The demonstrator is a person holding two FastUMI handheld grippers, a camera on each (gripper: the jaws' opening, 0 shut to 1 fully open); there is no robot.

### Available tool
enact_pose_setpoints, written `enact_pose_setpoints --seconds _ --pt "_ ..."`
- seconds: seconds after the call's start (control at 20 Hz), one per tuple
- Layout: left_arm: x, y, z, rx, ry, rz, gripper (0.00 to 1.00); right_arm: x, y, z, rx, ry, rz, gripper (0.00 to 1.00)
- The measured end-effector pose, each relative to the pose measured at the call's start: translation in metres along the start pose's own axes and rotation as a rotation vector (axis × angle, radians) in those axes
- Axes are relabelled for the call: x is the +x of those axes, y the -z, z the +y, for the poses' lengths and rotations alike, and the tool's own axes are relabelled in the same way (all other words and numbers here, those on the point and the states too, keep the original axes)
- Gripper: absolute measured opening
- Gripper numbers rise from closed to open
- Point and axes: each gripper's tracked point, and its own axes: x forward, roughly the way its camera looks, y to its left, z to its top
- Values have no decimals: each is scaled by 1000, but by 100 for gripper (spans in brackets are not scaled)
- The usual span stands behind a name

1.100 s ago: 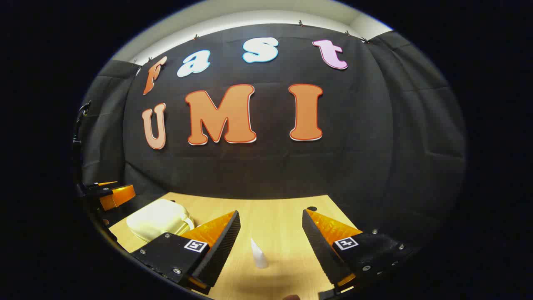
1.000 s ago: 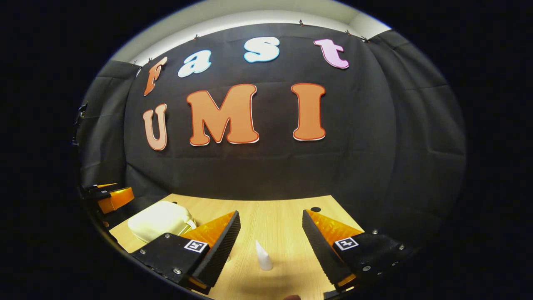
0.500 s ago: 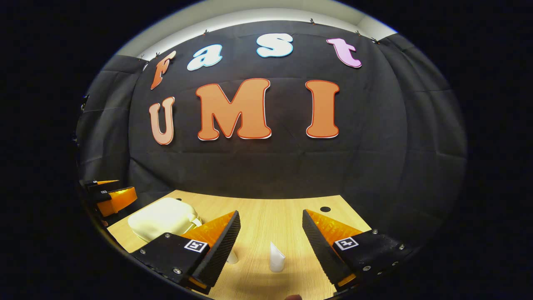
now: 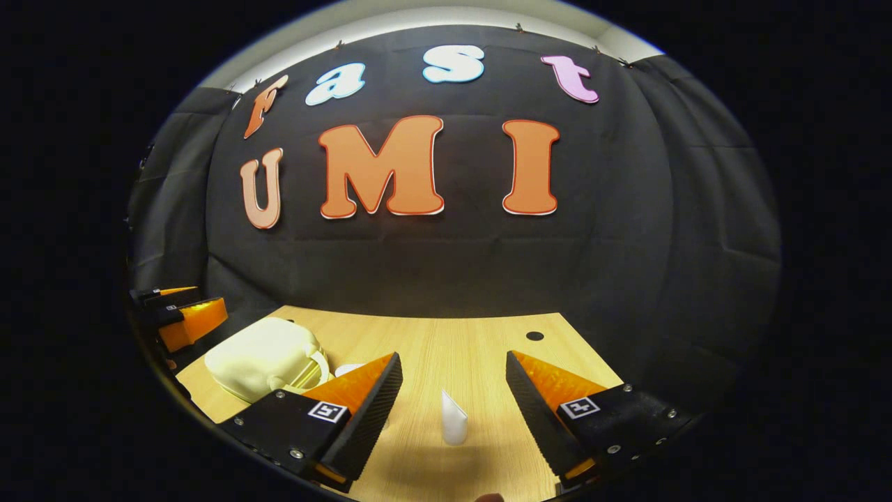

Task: First open the suitcase, pack the skin care products into it, and then close the suitcase.

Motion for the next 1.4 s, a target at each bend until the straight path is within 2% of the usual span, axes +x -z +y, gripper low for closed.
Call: enact_pose_setpoints --seconds 0.2,0.55,0.8,1.0,1.2,1.4 --pt "7 6 3 34 2 18 98 3 -2 -3 -1 16 2 95" --pt "24 41 -2 337 5 81 99 7 8 -8 4 33 39 95" --pt "32 100 -19 582 59 203 99 0 32 -36 20 81 98 95" --pt "35 131 -29 798 75 235 99 -9 50 -63 62 144 140 95" --pt "46 164 -39 899 105 297 99 -18 69 -86 102 200 189 95" --pt "65 173 -33 1016 72 297 98 -27 77 -100 110 236 209 95"
